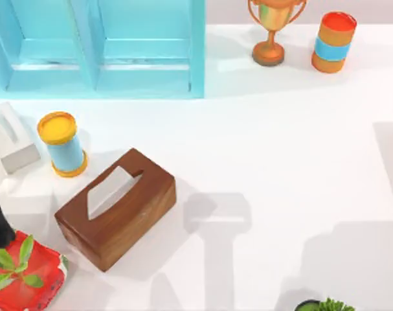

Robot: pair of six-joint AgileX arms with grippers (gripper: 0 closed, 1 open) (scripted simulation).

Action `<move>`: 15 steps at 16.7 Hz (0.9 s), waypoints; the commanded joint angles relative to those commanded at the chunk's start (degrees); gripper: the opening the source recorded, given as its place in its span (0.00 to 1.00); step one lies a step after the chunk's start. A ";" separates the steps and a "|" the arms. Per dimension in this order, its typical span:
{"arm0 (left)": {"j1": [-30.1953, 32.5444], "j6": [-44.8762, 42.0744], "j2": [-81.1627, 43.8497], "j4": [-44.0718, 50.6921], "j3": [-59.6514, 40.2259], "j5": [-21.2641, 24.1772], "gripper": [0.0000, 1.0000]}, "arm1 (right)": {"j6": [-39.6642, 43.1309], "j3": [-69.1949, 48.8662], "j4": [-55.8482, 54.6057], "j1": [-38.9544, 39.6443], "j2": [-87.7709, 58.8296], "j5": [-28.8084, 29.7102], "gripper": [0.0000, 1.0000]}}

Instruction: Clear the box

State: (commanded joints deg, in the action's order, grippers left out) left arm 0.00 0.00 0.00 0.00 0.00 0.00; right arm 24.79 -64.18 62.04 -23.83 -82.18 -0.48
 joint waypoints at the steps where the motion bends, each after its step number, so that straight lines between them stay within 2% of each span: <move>1: 0.00 0.00 0.00 0.00 0.00 0.00 1.00 | 1.12 -2.68 2.62 -1.06 -3.12 -0.03 1.00; 5: 0.00 0.00 0.00 0.00 0.00 0.00 1.00 | 4.06 -9.07 8.95 -3.85 -9.93 -0.10 1.00; 9: 0.00 0.00 0.00 0.00 0.00 0.00 1.00 | 4.23 -9.41 9.31 -4.01 -10.27 -0.11 1.00; 12: 0.00 0.00 0.00 0.00 0.00 0.00 1.00 | 4.07 -8.40 8.26 -3.75 -10.35 -0.09 1.00; 15: 0.00 0.00 0.00 0.00 0.00 0.00 1.00 | 3.88 -4.08 2.52 -3.71 -11.89 -0.11 1.00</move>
State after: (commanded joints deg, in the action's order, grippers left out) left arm 0.00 0.00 0.00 0.00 0.00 0.00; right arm 28.66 -68.26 64.56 -27.54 -94.07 -0.60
